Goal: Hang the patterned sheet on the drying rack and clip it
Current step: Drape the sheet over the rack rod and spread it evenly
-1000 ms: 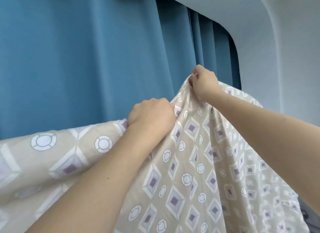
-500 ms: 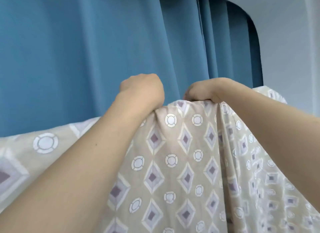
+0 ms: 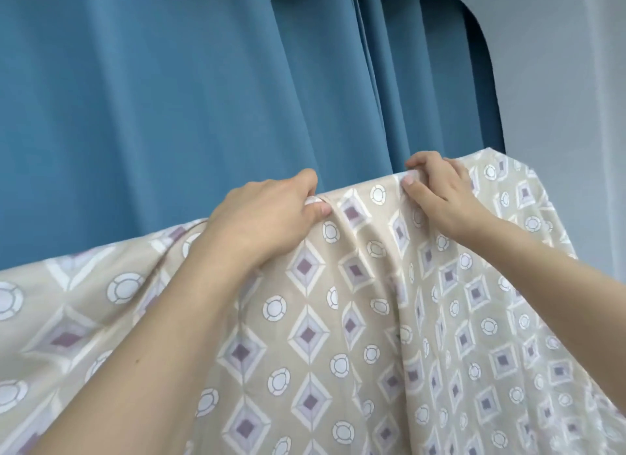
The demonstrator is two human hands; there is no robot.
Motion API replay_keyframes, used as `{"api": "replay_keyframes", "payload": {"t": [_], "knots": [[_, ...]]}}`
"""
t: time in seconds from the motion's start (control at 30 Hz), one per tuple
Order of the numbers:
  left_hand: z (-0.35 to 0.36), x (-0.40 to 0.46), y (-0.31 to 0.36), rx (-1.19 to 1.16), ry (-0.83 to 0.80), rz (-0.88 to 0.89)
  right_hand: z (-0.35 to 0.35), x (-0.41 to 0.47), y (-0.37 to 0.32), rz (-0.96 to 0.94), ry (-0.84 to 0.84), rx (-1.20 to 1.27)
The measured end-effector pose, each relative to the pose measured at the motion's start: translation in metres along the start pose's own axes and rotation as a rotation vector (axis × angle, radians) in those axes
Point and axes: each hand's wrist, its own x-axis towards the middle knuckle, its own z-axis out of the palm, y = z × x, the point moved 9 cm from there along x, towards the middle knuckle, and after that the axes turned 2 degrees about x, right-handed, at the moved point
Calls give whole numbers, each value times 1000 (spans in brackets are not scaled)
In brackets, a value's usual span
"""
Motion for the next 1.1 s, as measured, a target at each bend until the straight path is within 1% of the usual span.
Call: {"api": "replay_keyframes", "payload": {"t": [0.07, 0.17, 0.3, 0.37, 0.47, 0.57, 0.67, 0.77, 0.83, 0.9, 1.0, 1.03, 1.1], "knots": [[-2, 0, 2, 4, 28, -19, 0, -2, 9, -23, -6, -17], [-5, -1, 0, 20, 90, -58, 2, 2, 6, -90, 56, -50], [-7, -4, -11, 45, 167, -114, 7, 5, -5, -203, 110, -34], [-7, -4, -14, 72, 204, -136, 10, 8, -2, -189, 123, -10], [-5, -3, -16, 78, 223, -169, 11, 17, 3, -117, 127, 43], [-4, -1, -15, 76, 249, -188, 8, 23, 1, -68, 83, 117], [-7, -2, -12, 95, 298, -188, 10, 33, 7, 89, -42, 177], [-11, -3, -4, 104, 335, -186, 14, 50, 8, 171, -235, 84], [-14, -3, 14, 80, 395, -142, 18, 60, 9, 224, -383, 31], [-15, -3, 44, 62, 500, -44, 25, 67, 8, 262, -561, -75], [-4, 5, 79, 105, 549, 28, 41, 69, 11, 305, -838, -189], [1, 8, 85, 137, 554, 36, 46, 69, 13, 313, -905, -200], [8, 16, 91, 214, 555, 48, 52, 70, 17, 315, -965, -183]]}}
